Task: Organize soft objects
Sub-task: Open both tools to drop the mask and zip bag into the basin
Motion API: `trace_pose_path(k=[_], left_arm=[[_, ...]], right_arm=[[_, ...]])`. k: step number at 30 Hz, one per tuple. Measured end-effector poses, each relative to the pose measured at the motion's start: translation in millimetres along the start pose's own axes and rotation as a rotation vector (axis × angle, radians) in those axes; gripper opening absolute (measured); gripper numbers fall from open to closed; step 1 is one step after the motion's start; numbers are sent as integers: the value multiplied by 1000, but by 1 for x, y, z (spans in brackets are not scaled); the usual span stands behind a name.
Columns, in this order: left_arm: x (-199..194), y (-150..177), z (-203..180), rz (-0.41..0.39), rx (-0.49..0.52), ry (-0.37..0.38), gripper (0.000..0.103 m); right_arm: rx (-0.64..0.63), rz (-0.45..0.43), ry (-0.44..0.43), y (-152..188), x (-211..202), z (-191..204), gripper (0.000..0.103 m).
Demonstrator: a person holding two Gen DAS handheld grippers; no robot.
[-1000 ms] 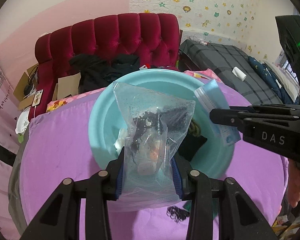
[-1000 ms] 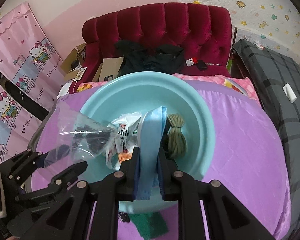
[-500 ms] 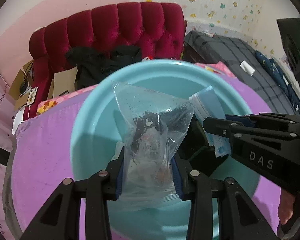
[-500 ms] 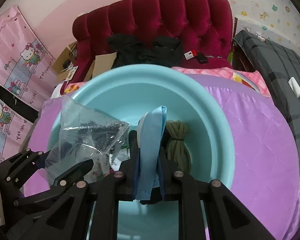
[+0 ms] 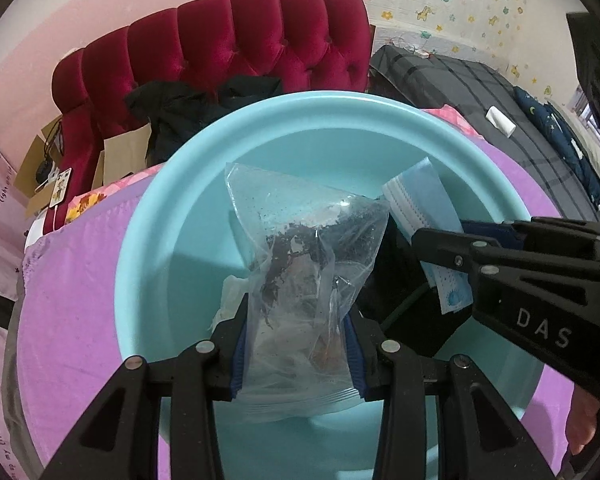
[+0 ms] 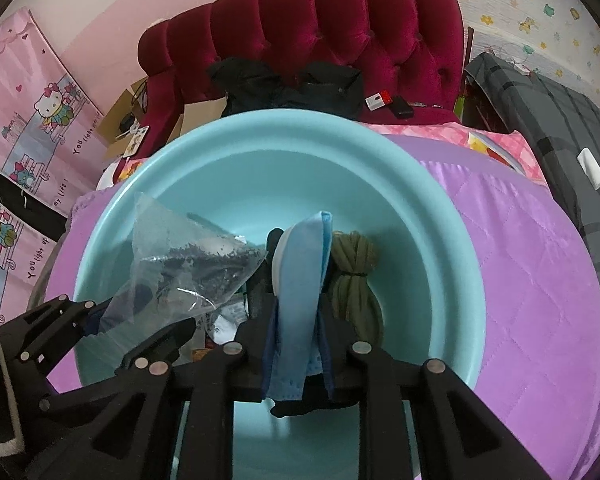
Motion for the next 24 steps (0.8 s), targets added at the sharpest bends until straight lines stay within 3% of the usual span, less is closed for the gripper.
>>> trace_pose_path(k=[3,5,7,9,11,24], left_arm=[[-3,0,0,-10,7,-20,49],[-5,1,1,-11,2,-30,59],[-7,2,2,-15,-5,-45,89],[-11,3,4,-30,-13,-60,100],[-15,4,4,-43,-17,-72,103],[-55,24,3,-85,-14,-89,103]], right_arm=[[2,-11,-1,-1,-5,0,41],[-6,-27,4,-2,-9,2,51],[-10,-34,18,-2,-13,3,59],[-3,-34,22,-1,-15,3,73],[-1,-42,30,0,-19,4,101],[-20,-62,80,23,-59,14,103]])
Point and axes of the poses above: each gripper's, at about its wrist camera, not at the fingertips, and x roughly the way its jaws point, z to its left, y to its underside, the point moved 4 cm from there along x, roughly the way its jaws point, and after that the axes turned 9 degrees about -y, right-handed, at the moved point
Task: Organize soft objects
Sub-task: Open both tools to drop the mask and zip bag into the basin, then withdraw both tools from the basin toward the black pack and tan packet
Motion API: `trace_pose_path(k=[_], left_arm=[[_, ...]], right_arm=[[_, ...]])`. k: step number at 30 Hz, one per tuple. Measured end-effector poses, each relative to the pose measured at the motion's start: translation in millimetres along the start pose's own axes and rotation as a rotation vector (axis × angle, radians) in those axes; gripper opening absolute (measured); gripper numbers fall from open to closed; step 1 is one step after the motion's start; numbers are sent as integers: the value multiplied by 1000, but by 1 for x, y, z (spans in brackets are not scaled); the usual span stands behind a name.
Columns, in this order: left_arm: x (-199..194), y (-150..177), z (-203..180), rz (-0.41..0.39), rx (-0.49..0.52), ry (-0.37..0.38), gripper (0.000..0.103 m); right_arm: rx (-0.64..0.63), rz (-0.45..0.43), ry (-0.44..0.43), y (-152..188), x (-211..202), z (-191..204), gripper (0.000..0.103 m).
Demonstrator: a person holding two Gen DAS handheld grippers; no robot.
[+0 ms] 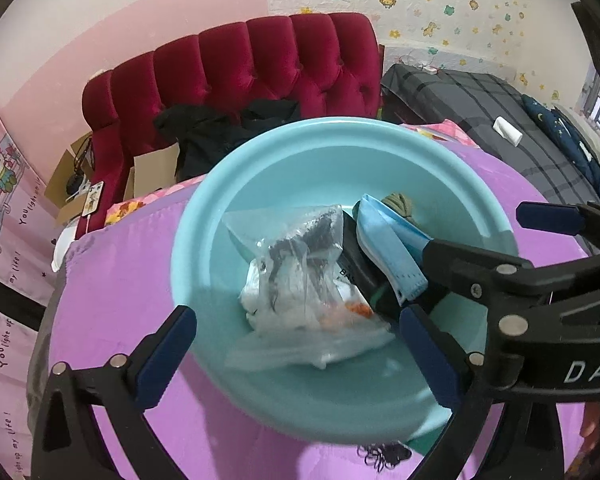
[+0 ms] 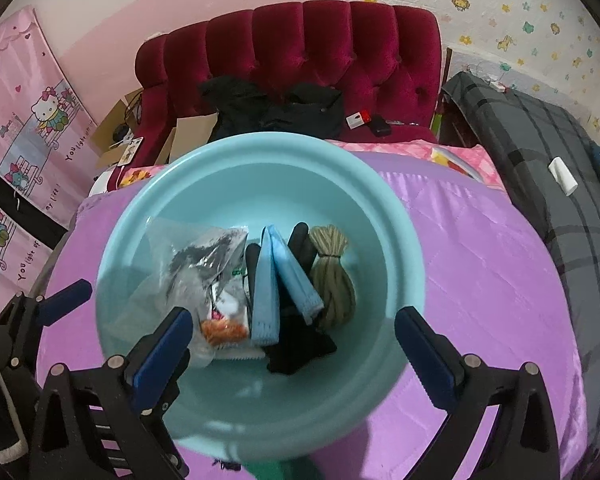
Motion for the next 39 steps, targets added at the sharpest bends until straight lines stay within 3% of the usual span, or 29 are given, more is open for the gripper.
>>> trace_pose_path(k=[21,39], left_arm=[[-84,55,11,-51,-15,-28,103],[-123,142,7,-53,4,-22,103]], right_arm=[[-25,-39,8,57,-72,25,103],[-83,-77,-15,137,-114,38,103]])
Point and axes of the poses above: each gripper's, at about its wrist camera, not at the fingertips, and x roughly the way its jaws point, z to its left, y to its underside, the point moved 4 cm from there along x, roughly the way its jaws point, and after that the axes turned 9 degrees about -y, right-handed, at the moved point
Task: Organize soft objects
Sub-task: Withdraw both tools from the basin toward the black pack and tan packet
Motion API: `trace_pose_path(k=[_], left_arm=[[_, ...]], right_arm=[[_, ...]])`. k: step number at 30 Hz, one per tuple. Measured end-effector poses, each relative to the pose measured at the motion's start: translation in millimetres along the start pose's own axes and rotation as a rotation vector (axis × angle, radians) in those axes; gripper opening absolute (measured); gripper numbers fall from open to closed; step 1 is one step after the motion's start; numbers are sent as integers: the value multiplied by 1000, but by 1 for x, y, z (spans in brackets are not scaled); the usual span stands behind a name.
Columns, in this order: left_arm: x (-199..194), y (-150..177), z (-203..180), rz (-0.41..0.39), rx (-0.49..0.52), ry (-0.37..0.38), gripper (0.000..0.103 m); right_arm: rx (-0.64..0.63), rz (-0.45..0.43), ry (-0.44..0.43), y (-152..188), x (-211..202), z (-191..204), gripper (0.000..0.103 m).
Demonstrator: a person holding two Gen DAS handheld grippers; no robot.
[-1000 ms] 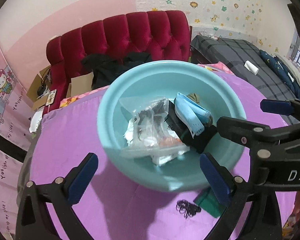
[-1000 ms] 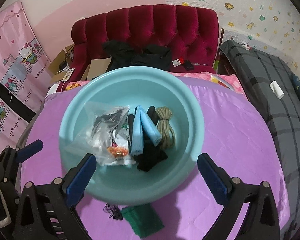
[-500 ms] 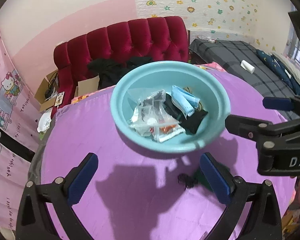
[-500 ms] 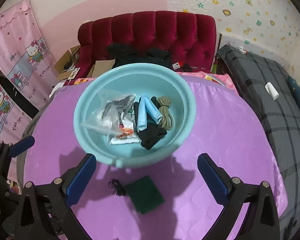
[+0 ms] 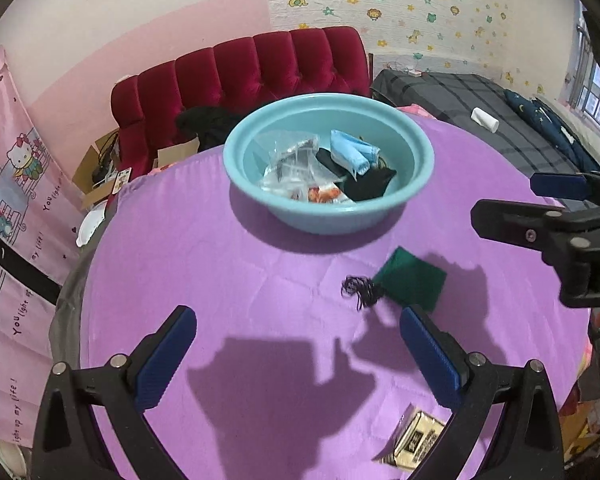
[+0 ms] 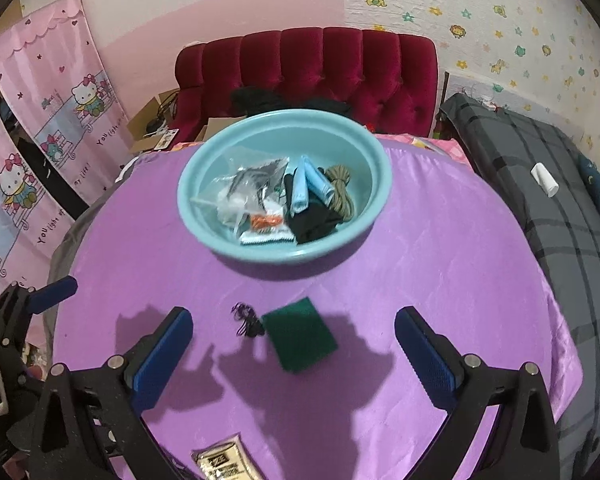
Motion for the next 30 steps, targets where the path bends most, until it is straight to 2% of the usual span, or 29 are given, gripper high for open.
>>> trace_pose_path(k=[3,7,17,27,30], left_arm=[[-5,14,-2,2,-9,18,103],[-9,35,-4,6,8,6,103],[-16,89,-15,31,4,41,103],[-12,139,-30,113,10,86,103],[-11,151,-34,144,8,96,103]], right_arm=[[4,-4,-14,14,-7,3,103],[-1,-6,-29,32,-10,8,103],[-92,-10,-23,74,-13,23,103],[-123,49,-42,113,2,28,103],[-130,78,-22,125,10,26,103]])
Point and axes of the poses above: each gripper's, at about its wrist camera, not at the fingertips, and x roughly the way its jaws point, z to its left, y to its underside, the point moved 4 cm from there along x, roughly the way its jaws point, and after that the axes turned 9 degrees about -y, right-handed, at the moved point
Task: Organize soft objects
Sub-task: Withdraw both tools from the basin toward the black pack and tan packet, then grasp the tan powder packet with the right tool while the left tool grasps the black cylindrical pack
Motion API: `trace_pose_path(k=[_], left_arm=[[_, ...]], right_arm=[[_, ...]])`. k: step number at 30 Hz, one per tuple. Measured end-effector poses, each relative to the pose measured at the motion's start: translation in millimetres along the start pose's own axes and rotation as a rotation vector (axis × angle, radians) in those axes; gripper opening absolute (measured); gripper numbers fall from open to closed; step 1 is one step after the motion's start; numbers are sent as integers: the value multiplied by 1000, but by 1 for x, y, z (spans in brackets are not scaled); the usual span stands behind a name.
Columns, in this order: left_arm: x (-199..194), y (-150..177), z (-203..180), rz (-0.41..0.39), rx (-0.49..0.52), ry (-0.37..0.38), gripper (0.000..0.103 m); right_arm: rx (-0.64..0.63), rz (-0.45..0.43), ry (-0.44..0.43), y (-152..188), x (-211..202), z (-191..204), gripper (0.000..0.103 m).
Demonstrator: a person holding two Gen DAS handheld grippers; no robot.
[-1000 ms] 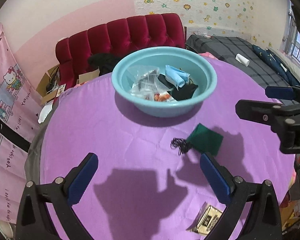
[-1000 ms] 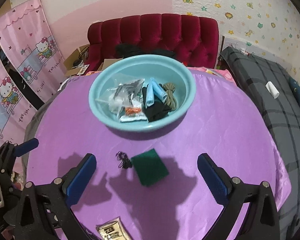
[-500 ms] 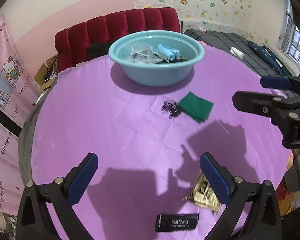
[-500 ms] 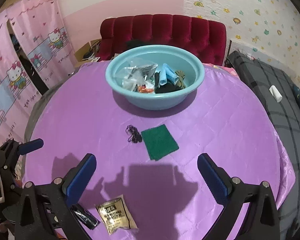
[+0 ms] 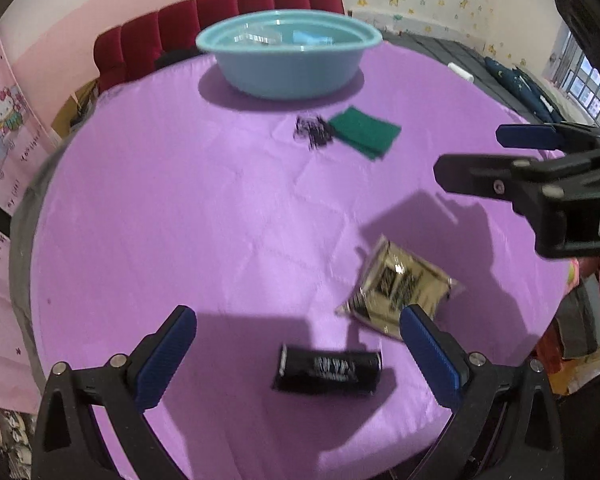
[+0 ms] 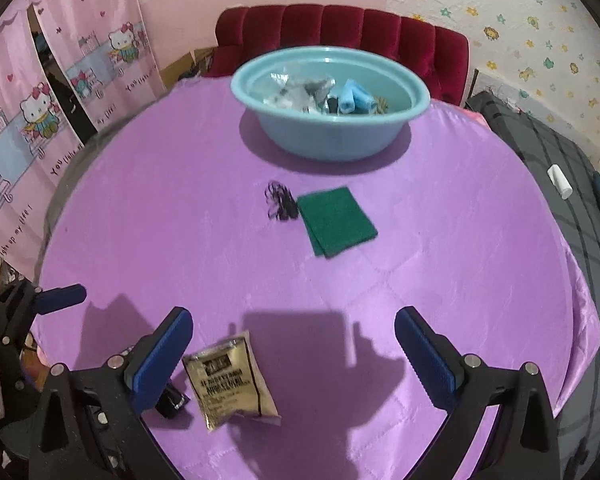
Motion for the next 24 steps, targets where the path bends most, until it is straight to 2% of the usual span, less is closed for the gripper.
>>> trace_pose_path(k=[4,8,16,24], left_arm=[[2,9,-4,24,15,5,103],[13,20,-4,103,-1,23,103],[28,33,-5,184,-37,46,103],[41,41,-7,233,-61,64,103]], right_arm=[[34,20,-18,9,5,-4,103],[50,32,-23,13,7,-7,103],[52,66,-25,22,14,-6,103],[56,96,-29,25,20,-11,103]])
Point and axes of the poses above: each gripper's, at about its wrist camera, not at the fingertips, and x roughly the way its jaws point, z to its left, y to its underside, the point moved 4 cm from there along x, roughly the way its jaws point, and after that the axes turned 9 degrees about -y, right-handed, at the moved point
